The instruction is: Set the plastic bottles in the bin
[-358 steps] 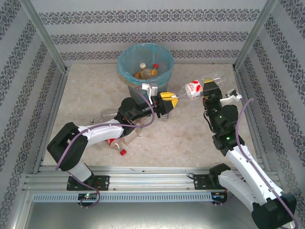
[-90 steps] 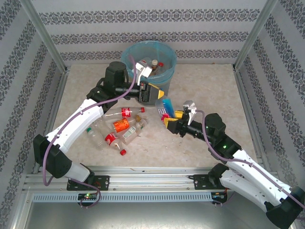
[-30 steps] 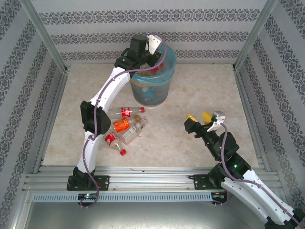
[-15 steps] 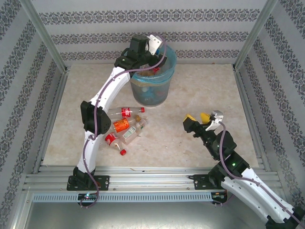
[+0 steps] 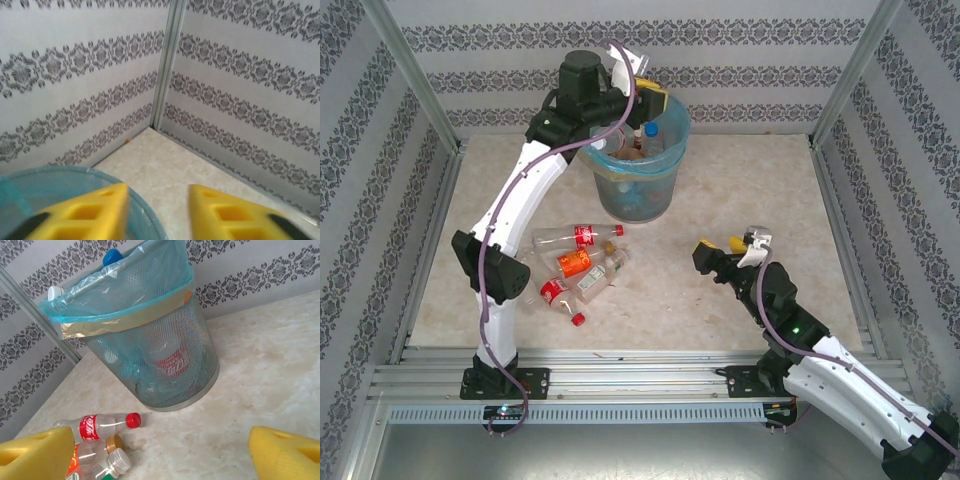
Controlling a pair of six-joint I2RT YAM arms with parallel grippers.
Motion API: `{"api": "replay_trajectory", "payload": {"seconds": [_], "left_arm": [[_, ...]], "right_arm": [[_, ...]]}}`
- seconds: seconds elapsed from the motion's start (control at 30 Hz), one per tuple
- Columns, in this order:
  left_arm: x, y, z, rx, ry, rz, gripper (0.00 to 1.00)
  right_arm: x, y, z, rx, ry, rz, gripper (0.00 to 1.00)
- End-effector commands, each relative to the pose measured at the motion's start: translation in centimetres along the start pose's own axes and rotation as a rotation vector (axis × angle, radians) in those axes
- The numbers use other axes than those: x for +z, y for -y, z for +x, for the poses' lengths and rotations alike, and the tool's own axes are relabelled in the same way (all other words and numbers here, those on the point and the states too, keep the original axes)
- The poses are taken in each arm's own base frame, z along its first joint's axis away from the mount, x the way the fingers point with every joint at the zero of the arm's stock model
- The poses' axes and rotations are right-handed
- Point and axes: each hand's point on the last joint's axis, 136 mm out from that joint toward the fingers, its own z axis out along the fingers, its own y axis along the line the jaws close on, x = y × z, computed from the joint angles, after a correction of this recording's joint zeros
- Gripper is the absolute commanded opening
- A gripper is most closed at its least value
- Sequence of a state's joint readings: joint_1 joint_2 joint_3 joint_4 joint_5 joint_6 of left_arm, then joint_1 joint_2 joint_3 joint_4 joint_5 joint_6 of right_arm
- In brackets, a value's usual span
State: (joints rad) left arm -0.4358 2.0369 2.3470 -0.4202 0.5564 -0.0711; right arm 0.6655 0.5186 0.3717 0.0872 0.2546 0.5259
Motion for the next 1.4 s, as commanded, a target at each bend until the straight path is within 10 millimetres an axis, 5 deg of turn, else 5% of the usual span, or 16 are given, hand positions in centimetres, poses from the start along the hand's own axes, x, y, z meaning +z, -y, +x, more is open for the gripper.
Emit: {"api": "replay_trajectory", "payload": {"seconds": [0.0, 0.2, 0.37, 0.53, 0.7, 0.97, 1.13, 1.23, 1.37], "left_arm": [[1.7, -3.2, 5.6, -0.096, -0.169, -0.061, 0.21], [3.2, -4.8, 11.0, -0.158, -0.317, -0.043, 0.08], [4.5, -4.7, 12.6, -0.199, -0.333, 0.003, 0.08], [5.2, -4.7, 11.9, -0.224, -0.298, 0.028, 0.08], [4.2, -3.8, 7.8, -0.202, -0.207, 0.033, 0.07], [-1.6, 0.4, -0.1, -0.159, -0.032, 0.069, 0.24], [-8.5, 2.3, -2.5, -0.041, 0.223, -0.024, 0.28], [-13.2, 2.6, -1.4, -0.009, 0.354, -0.134, 0.29], [-15.9, 2.1, 4.3, -0.005, 0.215, -0.252, 0.35]], "right_arm": [[-0.4, -1.6, -2.1, 0.032, 0.051, -0.055, 0.89], [-0.4, -1.2, -1.6, 0.046, 0.048, -0.048, 0.89], [-0.3, -0.9, -1.2, 0.054, 0.040, -0.040, 0.89], [-0.4, -0.9, -1.2, 0.059, 0.038, -0.038, 0.88], [-0.2, -1.1, -1.4, 0.045, 0.026, -0.036, 0.87], [1.8, -6.0, -0.3, -0.165, -0.167, -0.186, 0.83], [3.5, -10.8, 2.1, -0.325, -0.351, -0.364, 0.83], [4.7, -12.8, 4.4, -0.406, -0.445, -0.426, 0.84], [7.6, -13.2, 7.3, -0.386, -0.548, -0.341, 0.82]]}}
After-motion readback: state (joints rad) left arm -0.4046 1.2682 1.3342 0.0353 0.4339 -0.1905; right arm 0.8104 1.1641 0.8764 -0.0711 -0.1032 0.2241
